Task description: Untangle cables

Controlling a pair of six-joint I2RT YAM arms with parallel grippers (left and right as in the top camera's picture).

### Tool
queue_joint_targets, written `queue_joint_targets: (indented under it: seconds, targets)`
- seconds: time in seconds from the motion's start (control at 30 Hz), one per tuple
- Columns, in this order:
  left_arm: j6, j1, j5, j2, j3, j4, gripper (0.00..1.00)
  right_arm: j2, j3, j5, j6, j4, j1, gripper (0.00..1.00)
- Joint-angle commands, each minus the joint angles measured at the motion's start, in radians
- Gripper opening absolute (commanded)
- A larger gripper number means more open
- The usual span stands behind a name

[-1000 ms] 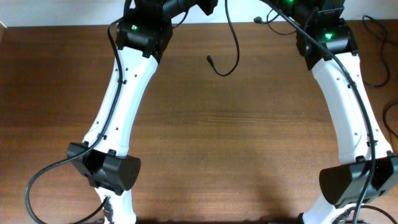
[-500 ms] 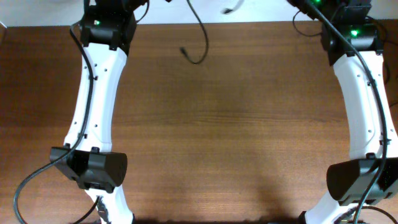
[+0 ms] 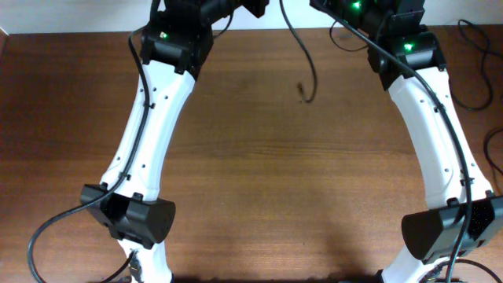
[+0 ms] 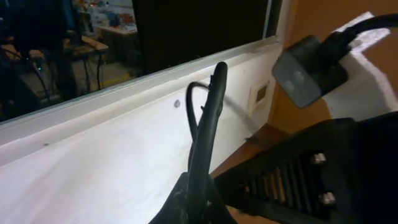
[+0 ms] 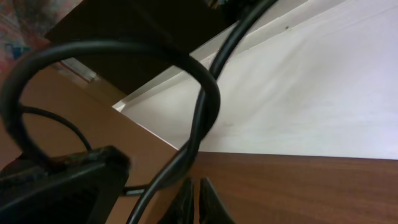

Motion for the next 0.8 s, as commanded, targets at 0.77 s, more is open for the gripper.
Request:
queue_joint_targets:
  seconds: [0.77]
  targets:
    - [0.008, -0.022, 0.031, -0.044, 0.016, -0.023, 0.00, -0.004, 0.017, 0.020, -0.015, 0.041, -0.013, 0.27]
